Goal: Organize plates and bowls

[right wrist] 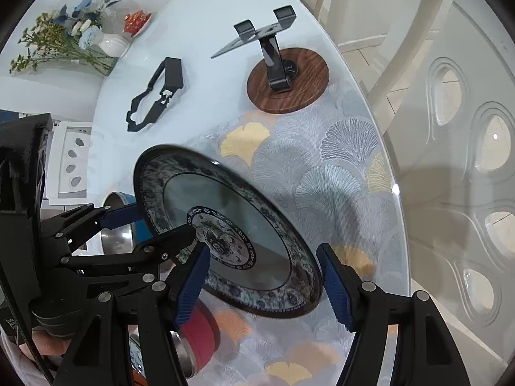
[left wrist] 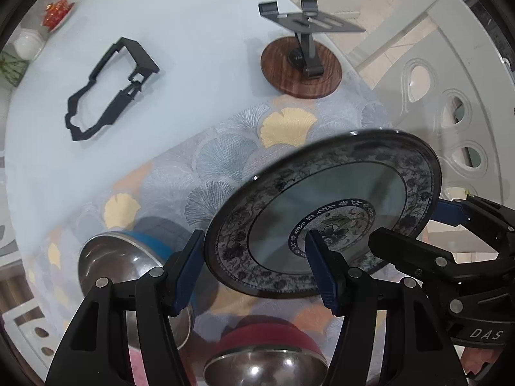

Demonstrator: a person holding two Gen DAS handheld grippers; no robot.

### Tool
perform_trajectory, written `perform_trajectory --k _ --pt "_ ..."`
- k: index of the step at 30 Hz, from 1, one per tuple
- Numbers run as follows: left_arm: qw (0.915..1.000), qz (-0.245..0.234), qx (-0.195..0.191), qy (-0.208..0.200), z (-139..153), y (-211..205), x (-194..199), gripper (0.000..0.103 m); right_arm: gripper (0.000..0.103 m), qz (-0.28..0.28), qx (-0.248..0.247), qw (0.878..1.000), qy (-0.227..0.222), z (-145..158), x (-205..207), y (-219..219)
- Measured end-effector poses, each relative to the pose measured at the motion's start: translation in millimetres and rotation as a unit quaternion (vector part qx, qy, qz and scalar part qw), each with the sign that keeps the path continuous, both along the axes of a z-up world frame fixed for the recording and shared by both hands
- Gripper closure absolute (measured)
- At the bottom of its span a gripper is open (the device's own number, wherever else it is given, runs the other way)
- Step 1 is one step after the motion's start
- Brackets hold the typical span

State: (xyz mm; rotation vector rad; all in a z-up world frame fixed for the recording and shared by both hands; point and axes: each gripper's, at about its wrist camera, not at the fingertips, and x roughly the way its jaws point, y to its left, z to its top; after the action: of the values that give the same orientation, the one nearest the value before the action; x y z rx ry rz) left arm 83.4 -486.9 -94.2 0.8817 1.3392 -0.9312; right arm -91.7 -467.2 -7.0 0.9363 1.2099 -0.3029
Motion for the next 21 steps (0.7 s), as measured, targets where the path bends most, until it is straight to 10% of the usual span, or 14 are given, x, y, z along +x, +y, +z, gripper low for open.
perform_trajectory --k 11,21 --pt "0.9984 0.035 -0.044 -0.006 52.8 19.9 -8.4 0.043 0.036 0.009 -0.003 0.999 -0.048 39.3 -11.6 6.1" --pt "0.9977 0.056 -0.036 -0.010 21.2 15.0 -15.7 0.047 0.039 0.014 -0.020 0.998 -0.052 30.6 -12.9 10.6"
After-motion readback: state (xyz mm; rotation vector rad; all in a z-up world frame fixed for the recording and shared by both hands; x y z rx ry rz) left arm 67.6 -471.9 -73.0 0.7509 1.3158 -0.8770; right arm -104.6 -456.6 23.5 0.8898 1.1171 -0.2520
